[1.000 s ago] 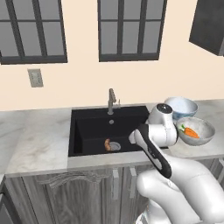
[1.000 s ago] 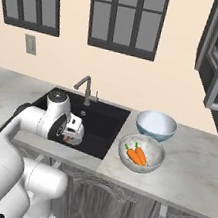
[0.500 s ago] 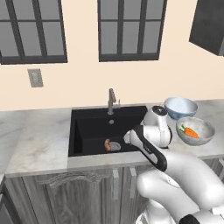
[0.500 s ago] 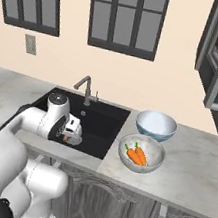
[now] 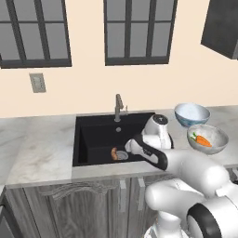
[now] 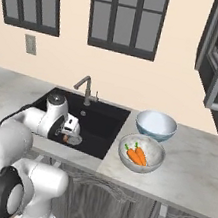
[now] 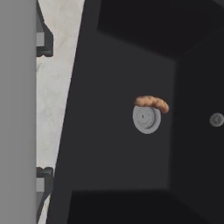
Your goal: Pick the carrots from the cabinet and place them in one bowl. Pick the potato from the sink and place it in the other bowl.
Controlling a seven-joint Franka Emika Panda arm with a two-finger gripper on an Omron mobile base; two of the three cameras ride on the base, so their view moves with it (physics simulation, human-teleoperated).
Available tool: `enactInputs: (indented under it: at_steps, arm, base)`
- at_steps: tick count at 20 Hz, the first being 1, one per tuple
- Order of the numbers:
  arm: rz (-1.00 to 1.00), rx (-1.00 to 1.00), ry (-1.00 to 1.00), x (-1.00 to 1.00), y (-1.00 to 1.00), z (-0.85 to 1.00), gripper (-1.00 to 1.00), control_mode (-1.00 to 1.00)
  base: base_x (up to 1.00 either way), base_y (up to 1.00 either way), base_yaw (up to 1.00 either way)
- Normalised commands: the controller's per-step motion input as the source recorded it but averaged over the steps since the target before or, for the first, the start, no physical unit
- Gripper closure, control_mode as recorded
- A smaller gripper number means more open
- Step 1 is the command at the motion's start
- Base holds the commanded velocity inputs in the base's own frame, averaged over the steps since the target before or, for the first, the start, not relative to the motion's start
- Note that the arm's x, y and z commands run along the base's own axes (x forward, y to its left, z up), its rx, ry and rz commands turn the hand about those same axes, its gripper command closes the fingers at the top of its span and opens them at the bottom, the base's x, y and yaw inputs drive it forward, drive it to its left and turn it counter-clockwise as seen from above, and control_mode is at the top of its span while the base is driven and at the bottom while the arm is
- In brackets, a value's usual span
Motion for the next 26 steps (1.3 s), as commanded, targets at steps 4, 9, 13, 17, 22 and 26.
enactInputs:
  at_steps: [4,9,13,17,22,26]
  arm:
    - [0.0,0.0,0.0,0.31,0.05,-0.23,-1.0,-1.0]
    - [0.0,0.0,0.0,0.31,0.05,-0.24,-1.0,-1.0]
    - [0.0,0.01,0.0,0.29,0.05,-0.1,-1.0,-1.0]
    - [0.0,0.04,0.0,0.14,0.02,0.0,-1.0,-1.0]
    - [0.0,0.02,0.0,0.1,0.08,-0.12,-1.0,-1.0]
    - [0.0,0.0,0.0,0.15,0.13,-0.27,-1.0,-1.0]
  base:
    - [0.0,0.0,0.0]
    - [0.0,0.0,0.0]
    - [0.0,0.0,0.0]
    - [0.0,0.0,0.0]
    - [0.0,0.0,0.0]
    - [0.0,0.0,0.0]
